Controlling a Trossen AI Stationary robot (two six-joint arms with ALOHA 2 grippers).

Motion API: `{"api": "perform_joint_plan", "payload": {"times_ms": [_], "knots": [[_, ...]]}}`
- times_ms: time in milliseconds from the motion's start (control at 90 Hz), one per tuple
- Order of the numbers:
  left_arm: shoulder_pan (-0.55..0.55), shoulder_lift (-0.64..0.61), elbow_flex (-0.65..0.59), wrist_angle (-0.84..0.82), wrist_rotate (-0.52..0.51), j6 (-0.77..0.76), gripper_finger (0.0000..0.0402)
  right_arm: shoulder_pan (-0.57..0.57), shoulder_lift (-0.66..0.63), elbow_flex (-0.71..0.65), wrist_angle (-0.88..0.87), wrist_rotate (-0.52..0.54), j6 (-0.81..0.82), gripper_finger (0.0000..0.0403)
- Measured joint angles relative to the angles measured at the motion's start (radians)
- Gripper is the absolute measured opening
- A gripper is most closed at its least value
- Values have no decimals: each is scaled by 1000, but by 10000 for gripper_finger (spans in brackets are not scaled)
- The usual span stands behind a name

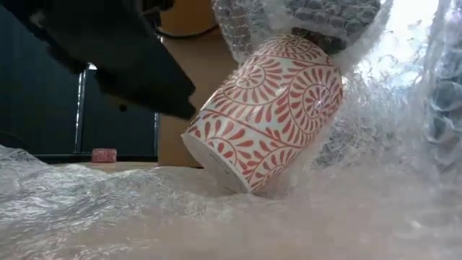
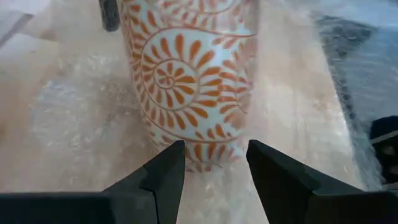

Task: Wrap mug
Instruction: Wrap the yellow mug with the bubble wrap

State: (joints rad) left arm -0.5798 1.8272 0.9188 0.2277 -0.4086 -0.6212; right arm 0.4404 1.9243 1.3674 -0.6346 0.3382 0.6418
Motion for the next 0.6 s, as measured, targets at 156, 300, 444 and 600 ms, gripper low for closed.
{"api": "perform_joint_plan", "payload": {"times_ms": [156,300,444,600], "knots": [[32,53,0,96,25,1,164,1,-15,0,-12,-6,-11,171],[69,109,0,126,53,25,164,0,-52,1,1,-5,-10,171],[106,151,10,189,63,26,164,4,-71,2,5,-1,-5,171],[132,160,37,164,180,7,164,11,-58,2,3,0,-1,171]]}}
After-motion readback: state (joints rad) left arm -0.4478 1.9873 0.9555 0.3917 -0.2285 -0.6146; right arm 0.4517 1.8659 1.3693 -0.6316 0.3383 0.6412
